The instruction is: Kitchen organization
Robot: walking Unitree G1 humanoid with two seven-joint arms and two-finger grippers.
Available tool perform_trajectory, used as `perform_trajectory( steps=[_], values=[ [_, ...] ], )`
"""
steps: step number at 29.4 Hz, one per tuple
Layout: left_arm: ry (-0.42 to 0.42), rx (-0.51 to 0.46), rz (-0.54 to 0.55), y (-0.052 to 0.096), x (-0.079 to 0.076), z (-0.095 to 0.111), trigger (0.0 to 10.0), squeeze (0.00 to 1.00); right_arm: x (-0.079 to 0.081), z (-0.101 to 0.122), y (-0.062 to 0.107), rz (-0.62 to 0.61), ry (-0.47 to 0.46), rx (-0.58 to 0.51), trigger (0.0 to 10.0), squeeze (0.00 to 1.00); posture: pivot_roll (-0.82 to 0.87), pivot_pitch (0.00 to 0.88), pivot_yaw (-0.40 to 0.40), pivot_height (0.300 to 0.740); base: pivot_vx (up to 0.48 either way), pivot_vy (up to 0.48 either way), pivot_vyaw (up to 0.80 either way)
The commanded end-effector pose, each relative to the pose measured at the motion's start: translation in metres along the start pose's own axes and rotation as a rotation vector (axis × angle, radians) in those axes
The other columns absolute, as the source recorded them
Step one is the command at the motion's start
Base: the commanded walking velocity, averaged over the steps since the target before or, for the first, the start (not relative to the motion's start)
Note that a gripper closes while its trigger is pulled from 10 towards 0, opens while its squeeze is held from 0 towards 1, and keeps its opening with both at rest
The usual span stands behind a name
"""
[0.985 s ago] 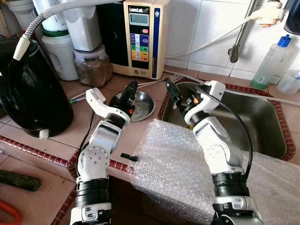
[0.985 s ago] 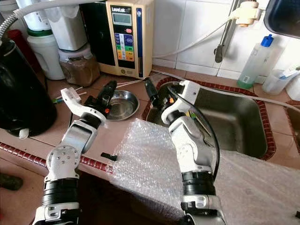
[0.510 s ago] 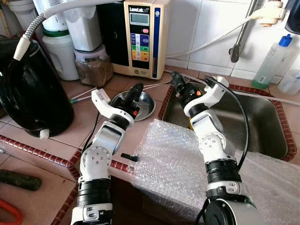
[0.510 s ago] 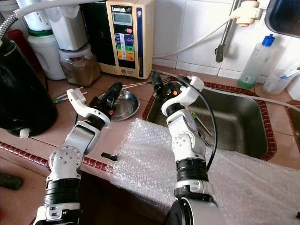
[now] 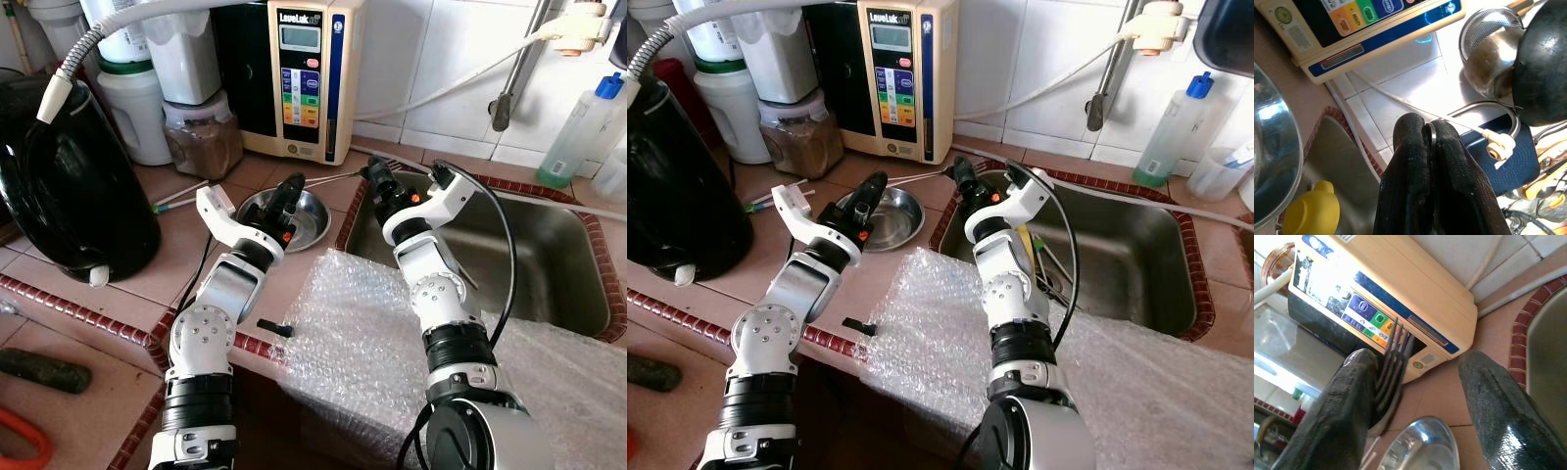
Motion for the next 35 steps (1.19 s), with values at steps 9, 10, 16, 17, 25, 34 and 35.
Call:
perform_trajectory(
  steps=[9,10,16,17,25,34,35],
  values=[
    [0.054,0.010,-0.105,-0.010,-0.021,-0.011,0.0,0.00,0.012,-0.002,-0.007,0.024,-0.083,-0.003,0.0,0.00,0.08,0.000,0.011,0.740,0.000,0.000,0.00],
    [0.053,0.011,-0.104,-0.010,-0.021,-0.011,0.0,0.00,0.011,-0.002,-0.008,0.022,-0.089,-0.003,0.0,0.00,0.08,0.000,0.018,0.740,0.000,0.000,0.00],
    [0.031,0.042,-0.091,-0.012,-0.014,-0.014,0.0,0.00,0.010,-0.003,-0.007,0.007,-0.103,-0.003,0.0,0.00,0.08,0.000,0.000,0.740,0.000,0.000,0.00],
    [0.023,0.035,-0.081,-0.013,-0.011,-0.014,0.0,0.00,0.009,-0.004,-0.005,0.006,-0.099,0.000,0.0,0.00,0.08,0.000,0.000,0.740,0.000,0.000,0.00],
    [-0.023,0.020,-0.011,-0.012,0.005,-0.007,0.9,0.00,0.017,0.001,-0.006,0.004,0.012,-0.041,0.0,0.00,0.08,0.000,0.006,0.740,0.000,0.000,0.00],
    [-0.048,0.034,0.009,-0.013,0.009,-0.008,10.0,0.00,0.009,0.001,-0.002,-0.046,-0.030,-0.071,0.0,0.00,0.10,0.000,0.032,0.740,0.000,0.000,0.00],
    [-0.056,0.034,0.016,-0.014,0.009,-0.007,10.0,0.67,0.009,0.002,-0.002,-0.046,-0.030,-0.075,0.0,0.00,0.11,0.000,0.037,0.740,0.000,0.000,0.00]
  ],
)
Point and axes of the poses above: a point about 5 cm out from each wrist's last joint towards the gripper, its own y axis pointing back from the gripper into the wrist, its own z axis along the axis of the wrist's last joint, x = y × z, the point moved 2 cm from there along -y, pointing out of the wrist towards the gripper, and after that the axes turned 7 degrees about y, right-handed, at the moved point
